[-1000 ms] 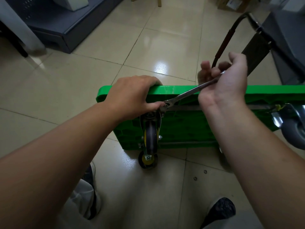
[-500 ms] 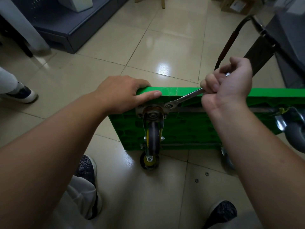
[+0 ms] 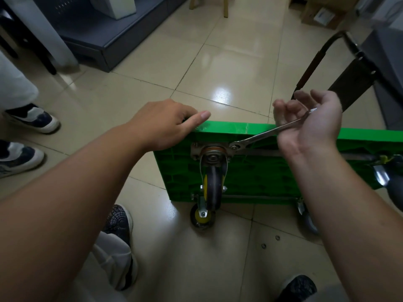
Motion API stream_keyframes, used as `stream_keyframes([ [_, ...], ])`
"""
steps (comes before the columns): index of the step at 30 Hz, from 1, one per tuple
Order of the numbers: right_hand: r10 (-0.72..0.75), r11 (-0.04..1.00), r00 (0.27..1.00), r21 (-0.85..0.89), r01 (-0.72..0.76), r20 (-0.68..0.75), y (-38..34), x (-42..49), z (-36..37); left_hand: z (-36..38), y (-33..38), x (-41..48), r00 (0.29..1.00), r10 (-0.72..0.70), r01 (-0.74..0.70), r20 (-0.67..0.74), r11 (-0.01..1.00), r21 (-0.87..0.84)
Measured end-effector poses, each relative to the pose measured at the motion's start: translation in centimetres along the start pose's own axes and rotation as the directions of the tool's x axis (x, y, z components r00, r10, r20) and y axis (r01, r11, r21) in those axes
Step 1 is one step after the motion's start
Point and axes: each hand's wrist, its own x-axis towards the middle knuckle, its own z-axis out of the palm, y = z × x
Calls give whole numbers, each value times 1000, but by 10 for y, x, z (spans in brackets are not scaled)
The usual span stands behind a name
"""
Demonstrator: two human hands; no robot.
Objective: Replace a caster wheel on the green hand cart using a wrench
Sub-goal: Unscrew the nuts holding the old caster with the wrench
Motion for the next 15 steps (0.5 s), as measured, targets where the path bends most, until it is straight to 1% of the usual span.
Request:
stream_keyframes([
  [2, -61, 997, 998, -53, 60, -18, 3, 0, 3, 5, -6, -3, 996, -82, 83, -34, 996, 33],
  [4, -84, 995, 996, -49, 82, -36, 3, 1, 3, 12, -7, -4, 991, -119, 120, -70, 993, 12],
  [9, 12, 998, 1000, 54, -11, -20, -1, 2, 4, 17, -8, -1, 988, -120, 120, -98, 993, -3],
  [12, 20, 998, 999, 61, -17, -44, -1, 2, 5, 17, -8, -1, 983, -134, 134, -124, 991, -9],
  [15, 4, 1000, 996, 13, -3, -87, 0, 0, 8, 17, -7, -1, 983, -131, 134, -128, 991, 16],
])
